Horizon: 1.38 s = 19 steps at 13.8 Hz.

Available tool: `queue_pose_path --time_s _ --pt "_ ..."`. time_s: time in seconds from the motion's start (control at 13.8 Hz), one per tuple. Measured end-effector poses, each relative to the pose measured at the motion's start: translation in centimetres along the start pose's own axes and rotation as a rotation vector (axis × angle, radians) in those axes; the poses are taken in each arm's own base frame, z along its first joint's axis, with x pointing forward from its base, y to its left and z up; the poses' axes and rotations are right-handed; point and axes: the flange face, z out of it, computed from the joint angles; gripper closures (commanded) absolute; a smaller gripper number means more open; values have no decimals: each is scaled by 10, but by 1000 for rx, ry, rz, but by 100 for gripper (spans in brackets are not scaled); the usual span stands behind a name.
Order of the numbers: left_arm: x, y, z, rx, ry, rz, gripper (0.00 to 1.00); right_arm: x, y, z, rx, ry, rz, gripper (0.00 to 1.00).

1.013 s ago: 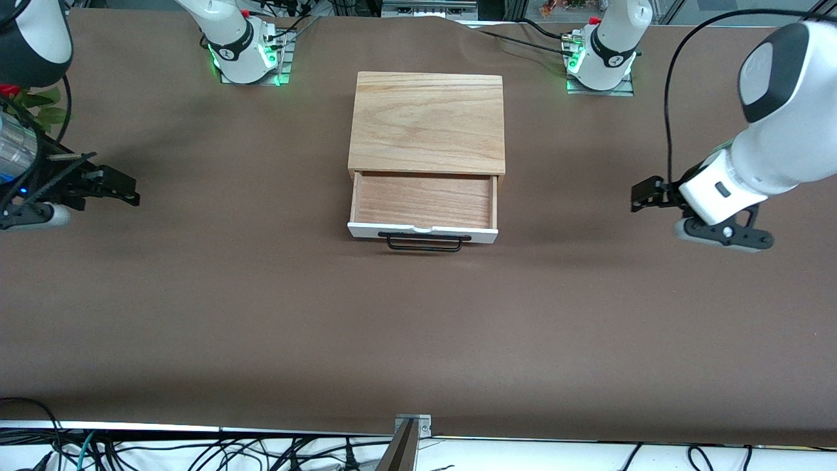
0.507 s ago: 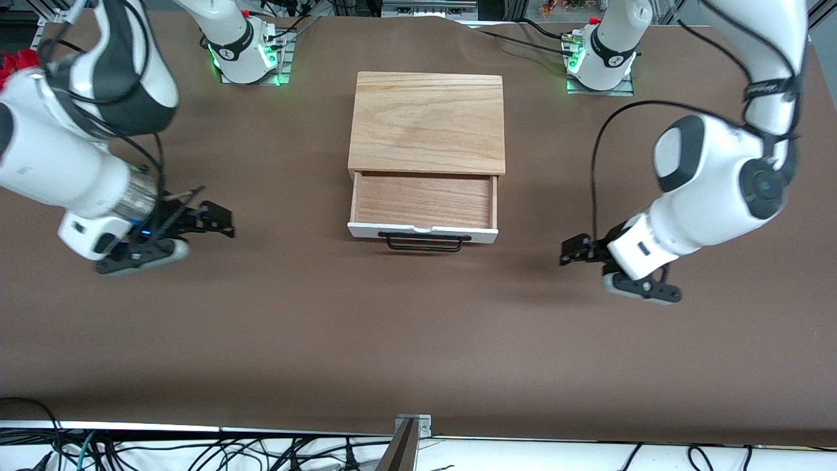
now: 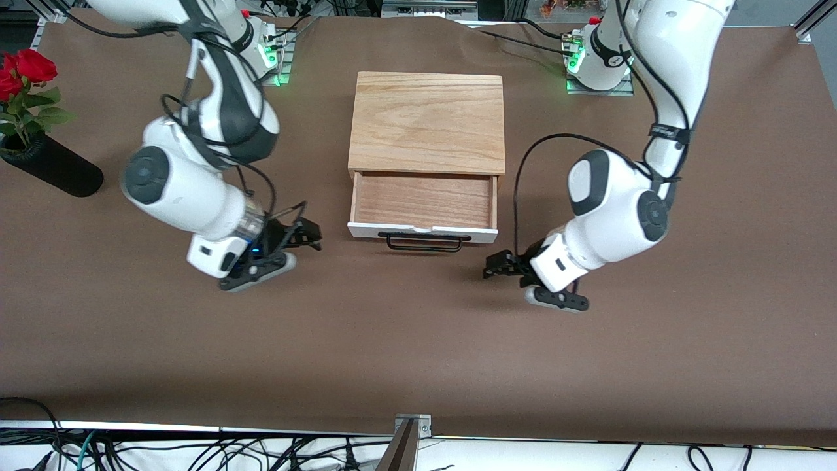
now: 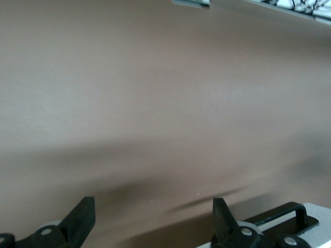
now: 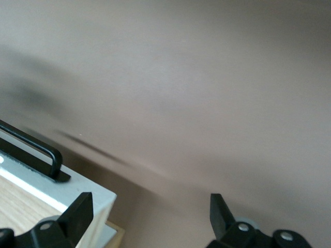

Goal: Close drawer with both arms simultaneously
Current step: 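Move the right gripper and the left gripper toward the drawer front, then place both grippers against the white drawer front beside the handle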

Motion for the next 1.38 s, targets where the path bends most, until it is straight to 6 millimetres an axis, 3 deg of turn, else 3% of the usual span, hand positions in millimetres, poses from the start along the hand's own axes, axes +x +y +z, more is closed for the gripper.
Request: queue_pose_path --time_s 0.14,0.36,0.72,1.09,1.38 --pt "-7 8 17 1 -23 11 0 1 -25 33 4 -10 -22 0" --pt "-15 3 35 10 -63 4 0 -1 -45 66 35 -30 -9 0" --pt "-30 6 46 11 -159 7 0 -8 -71 88 59 -61 -27 0" --pt "-43 9 45 6 -282 10 0 -15 -93 113 75 -92 -42 0" --pt "-49 6 42 4 -361 4 0 -19 -103 119 97 -108 -38 0"
